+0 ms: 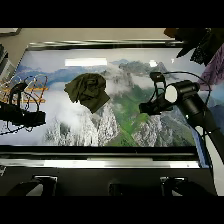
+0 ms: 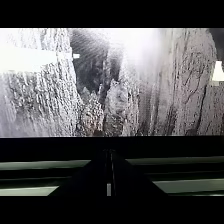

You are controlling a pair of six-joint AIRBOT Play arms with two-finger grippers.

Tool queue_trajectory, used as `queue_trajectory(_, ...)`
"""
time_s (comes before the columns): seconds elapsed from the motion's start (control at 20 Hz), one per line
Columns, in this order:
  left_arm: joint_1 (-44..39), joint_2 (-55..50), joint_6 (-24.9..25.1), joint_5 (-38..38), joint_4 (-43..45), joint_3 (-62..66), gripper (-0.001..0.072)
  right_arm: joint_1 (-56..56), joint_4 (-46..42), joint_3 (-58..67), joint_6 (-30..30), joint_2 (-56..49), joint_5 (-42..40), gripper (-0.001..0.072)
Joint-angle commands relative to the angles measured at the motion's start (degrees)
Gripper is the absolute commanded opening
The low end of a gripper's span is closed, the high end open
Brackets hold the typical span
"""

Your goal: Fold the clothes and pants, and hang the long-sleeved shirts on hangers.

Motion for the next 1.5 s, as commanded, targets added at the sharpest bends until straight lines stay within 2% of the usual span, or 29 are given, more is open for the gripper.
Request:
queue_trajectory(0.0, -0.04, 0.02, 0.00, 0.00, 0.02, -0.02, 0.0017, 0.04, 0.07, 0.04, 0.02, 0.04, 0.00, 0.0029)
queue_trajectory(1.05, -0.04, -0.11, 0.00, 1.20, 0.02, -0.02, 0.0028, 0.04, 0.07, 0.04, 0.02, 0.04, -0.02, 0.0029)
queue_trajectory(1.1, -0.04, -0.37, -0.24, 3.34, -0.13, -0.02, 0.0187, 0.02, 0.09, 0.04, 0.02, 0.04, -0.02, 0.0029)
queue_trajectory(1.15, -0.09, -0.63, -2.47, 5.53, -1.40, -0.02, 0.0527, 0.04, 0.09, 0.04, 0.02, 0.04, 0.00, 0.0029)
queue_trajectory(1.2, -0.24, -0.87, -3.96, 8.85, -4.28, 0.00, 0.0720, 0.02, 0.09, 0.04, 0.04, 0.04, -0.04, 0.0029)
queue_trajectory(1.3, -1.84, -2.01, -3.93, 17.18, -9.81, 0.92, 0.0720, 0.04, 0.28, 0.04, 0.04, 0.04, -0.02, 0.0029)
queue_trajectory(1.45, -7.93, -9.70, -4.72, 24.28, -8.04, 7.04, 0.0720, 0.04, 0.28, 0.04, 0.04, 0.04, 0.02, 0.0029)
